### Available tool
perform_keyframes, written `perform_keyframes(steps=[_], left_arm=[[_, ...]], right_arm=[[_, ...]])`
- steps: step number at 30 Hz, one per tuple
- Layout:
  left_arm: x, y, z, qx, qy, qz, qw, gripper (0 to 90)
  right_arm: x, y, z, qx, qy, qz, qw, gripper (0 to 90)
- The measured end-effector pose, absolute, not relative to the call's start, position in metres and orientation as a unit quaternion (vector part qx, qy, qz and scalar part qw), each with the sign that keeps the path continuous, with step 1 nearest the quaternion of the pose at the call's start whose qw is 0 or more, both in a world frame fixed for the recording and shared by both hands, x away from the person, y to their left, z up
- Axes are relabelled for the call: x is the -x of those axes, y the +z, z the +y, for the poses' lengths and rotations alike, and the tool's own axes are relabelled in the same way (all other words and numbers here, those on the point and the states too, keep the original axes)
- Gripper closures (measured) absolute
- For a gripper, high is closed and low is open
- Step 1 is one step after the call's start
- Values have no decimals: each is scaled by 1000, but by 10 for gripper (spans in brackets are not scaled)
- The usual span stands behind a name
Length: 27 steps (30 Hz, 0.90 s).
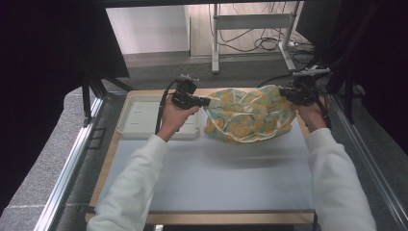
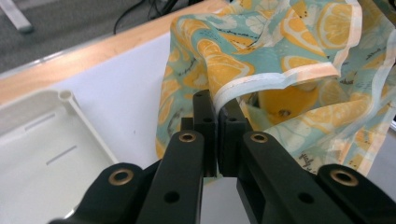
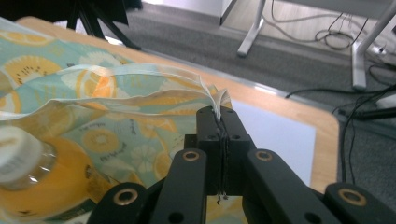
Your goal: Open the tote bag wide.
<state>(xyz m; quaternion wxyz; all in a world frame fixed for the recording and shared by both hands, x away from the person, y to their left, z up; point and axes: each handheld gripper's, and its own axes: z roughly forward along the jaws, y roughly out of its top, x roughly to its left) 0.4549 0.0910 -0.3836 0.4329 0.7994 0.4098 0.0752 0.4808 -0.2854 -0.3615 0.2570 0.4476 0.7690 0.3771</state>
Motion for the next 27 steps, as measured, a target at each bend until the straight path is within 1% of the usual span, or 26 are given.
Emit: perform_keyframes(steps=[6,15,27], left_arm=[[-459,-405,90,-804,63,419,416,887],[-462,-425,83,-811,52,428,394,885],[-466,-458,70,-821,30,438,363,884]], right_arm=[[-488,-386,-284,-460,365,772,243,882],[-491,-404,-283,-462,352,780,232,882],[-494,-450,-292,-481,313,795,198,882]])
